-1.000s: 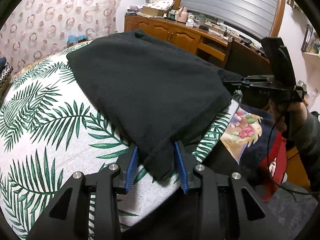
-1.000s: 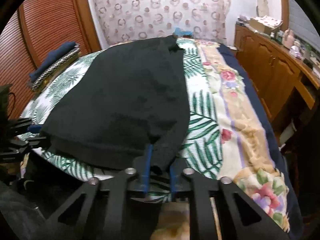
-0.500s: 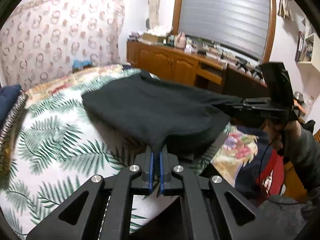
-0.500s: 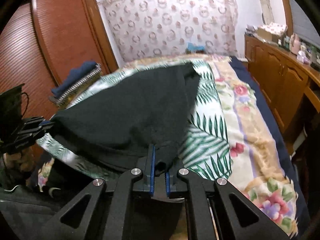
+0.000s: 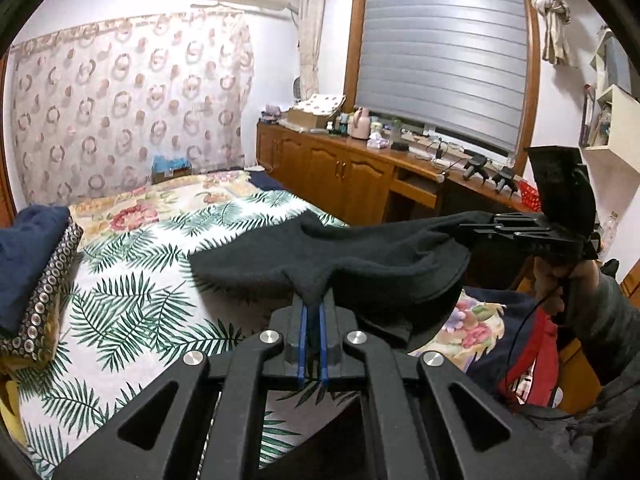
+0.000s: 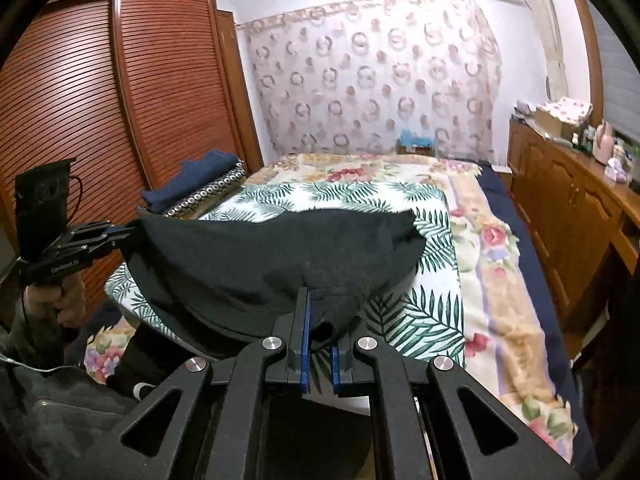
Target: Fold small clothes
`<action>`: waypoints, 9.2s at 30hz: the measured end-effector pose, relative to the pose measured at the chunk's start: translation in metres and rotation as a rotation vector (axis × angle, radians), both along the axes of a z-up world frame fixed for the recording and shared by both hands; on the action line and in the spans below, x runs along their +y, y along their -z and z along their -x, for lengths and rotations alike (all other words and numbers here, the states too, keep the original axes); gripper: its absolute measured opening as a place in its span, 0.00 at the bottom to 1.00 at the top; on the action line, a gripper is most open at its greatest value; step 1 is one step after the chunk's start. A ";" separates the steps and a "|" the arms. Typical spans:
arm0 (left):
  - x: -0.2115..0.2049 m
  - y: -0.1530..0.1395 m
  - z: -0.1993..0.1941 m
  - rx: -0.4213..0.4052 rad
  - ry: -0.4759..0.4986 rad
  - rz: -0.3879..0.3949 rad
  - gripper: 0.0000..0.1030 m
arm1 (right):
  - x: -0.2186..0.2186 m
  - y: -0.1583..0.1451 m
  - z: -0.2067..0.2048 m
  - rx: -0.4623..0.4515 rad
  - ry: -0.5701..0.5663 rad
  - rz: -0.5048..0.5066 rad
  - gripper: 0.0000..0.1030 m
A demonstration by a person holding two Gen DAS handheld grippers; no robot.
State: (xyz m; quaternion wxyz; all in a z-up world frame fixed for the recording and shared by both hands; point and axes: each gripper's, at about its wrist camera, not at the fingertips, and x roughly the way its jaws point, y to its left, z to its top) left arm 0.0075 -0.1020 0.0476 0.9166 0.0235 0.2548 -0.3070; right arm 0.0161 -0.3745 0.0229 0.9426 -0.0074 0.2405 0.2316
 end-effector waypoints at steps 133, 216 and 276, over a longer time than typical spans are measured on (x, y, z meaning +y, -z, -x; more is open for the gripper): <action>0.008 0.108 -0.182 0.341 -0.227 -0.058 0.58 | 0.015 0.057 -0.194 0.225 0.180 0.012 0.62; 0.296 -0.060 -0.151 -0.099 -0.641 0.188 0.07 | 0.303 -0.083 -0.368 -0.384 -0.464 0.079 0.06; 0.285 0.035 -0.141 -0.014 -0.814 -0.061 0.72 | 0.334 0.030 -0.362 -0.071 -0.415 0.021 0.52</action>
